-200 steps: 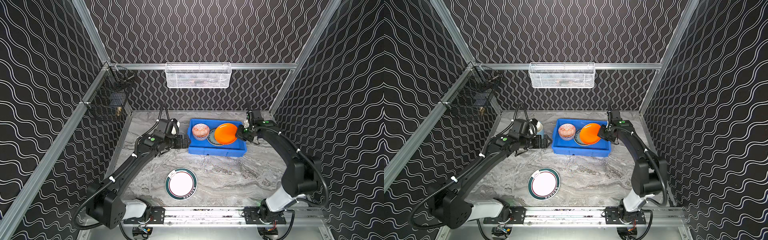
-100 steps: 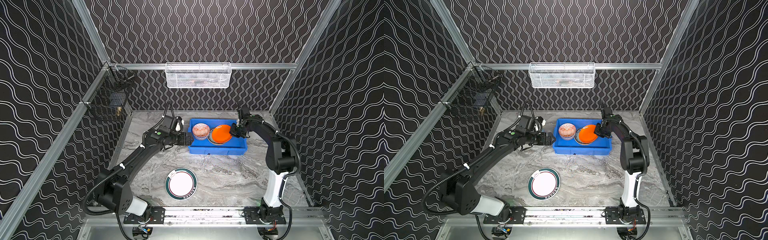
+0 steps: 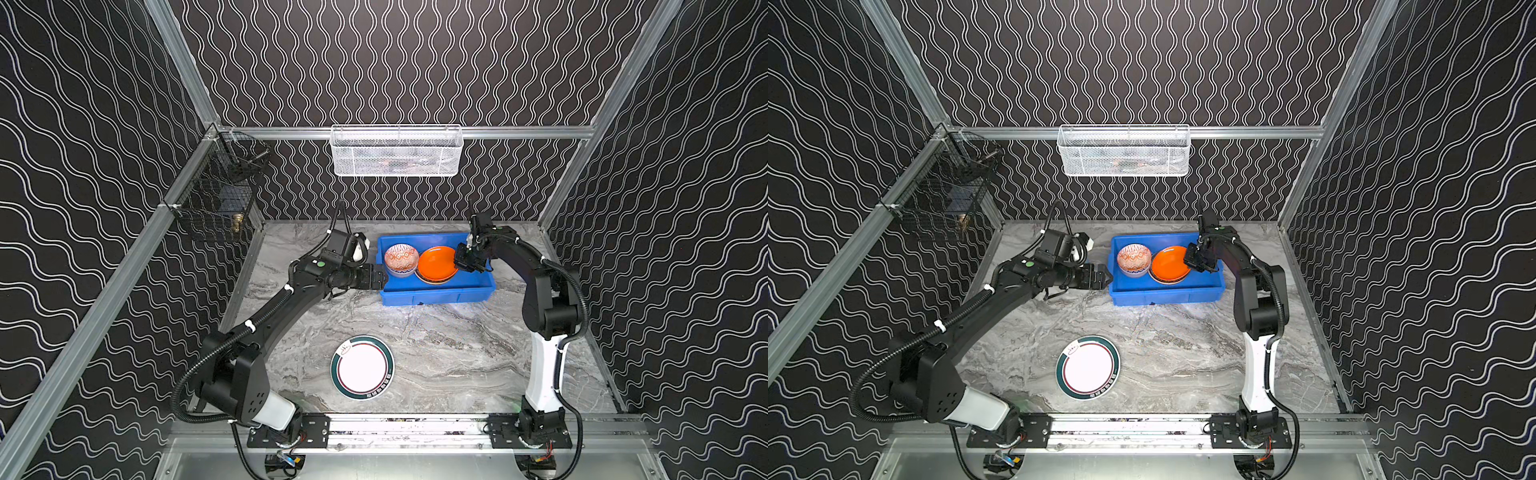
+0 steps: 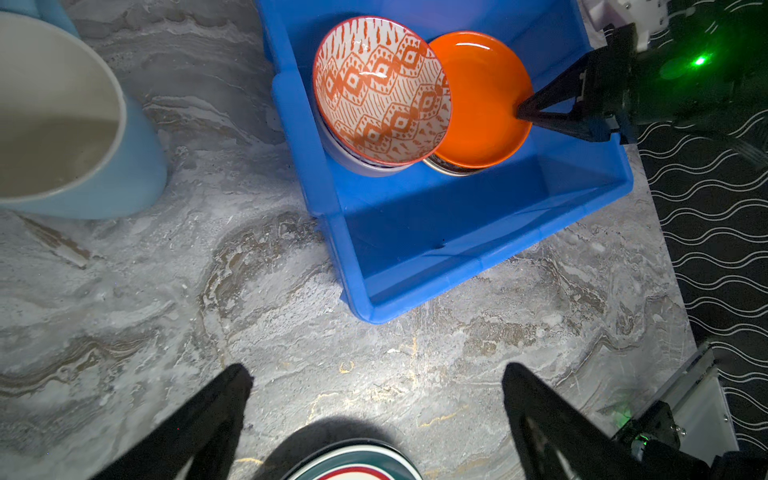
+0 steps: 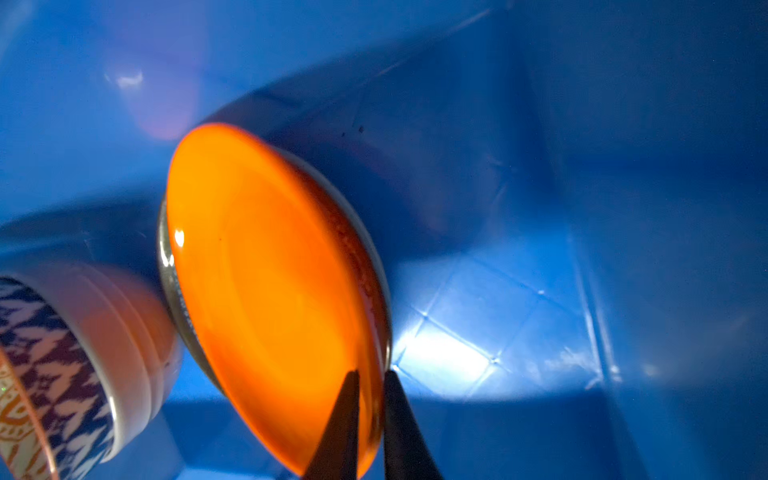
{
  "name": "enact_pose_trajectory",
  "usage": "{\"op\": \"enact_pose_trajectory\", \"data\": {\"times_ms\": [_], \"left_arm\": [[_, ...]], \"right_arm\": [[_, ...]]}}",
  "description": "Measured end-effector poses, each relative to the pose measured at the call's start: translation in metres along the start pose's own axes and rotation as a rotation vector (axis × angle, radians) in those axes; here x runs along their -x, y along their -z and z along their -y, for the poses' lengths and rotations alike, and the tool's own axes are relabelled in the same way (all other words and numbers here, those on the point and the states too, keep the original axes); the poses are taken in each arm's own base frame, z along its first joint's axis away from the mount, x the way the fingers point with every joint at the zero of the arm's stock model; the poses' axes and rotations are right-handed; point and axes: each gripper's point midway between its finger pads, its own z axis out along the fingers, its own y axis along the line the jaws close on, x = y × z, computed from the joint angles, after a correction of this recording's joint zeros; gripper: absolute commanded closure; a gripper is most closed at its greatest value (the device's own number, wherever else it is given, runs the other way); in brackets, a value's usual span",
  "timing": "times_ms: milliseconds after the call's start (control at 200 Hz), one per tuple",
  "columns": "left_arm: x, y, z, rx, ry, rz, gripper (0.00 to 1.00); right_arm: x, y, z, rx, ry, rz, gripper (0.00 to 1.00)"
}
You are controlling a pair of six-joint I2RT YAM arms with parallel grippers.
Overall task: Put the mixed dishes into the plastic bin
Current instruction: 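Open the right gripper and move it toward the white plate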
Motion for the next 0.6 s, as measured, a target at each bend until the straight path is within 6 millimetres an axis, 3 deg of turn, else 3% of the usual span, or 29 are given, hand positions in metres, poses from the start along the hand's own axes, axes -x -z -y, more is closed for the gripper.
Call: {"op": "enact_pose_trajectory", "data": {"times_ms": [415, 500, 601], "left_arm": [[-0.007, 0.020, 0.000, -0.001, -0.003, 0.033, 0.01], [-0.008, 0.027, 0.000, 0.000, -0.004, 0.050, 0.01], [-0.014, 0.035, -0.001, 0.002, -0.005, 0.060, 0.01]], "right_arm": [[-0.013, -0.004, -0.006, -0.003, 0.013, -0.030, 0.62], [-0.014, 0.004, -0.012, 0.005, 0.029, -0.021, 0.55], [-0.015, 0.027, -0.022, 0.026, 0.047, 0.014, 0.47]]}}
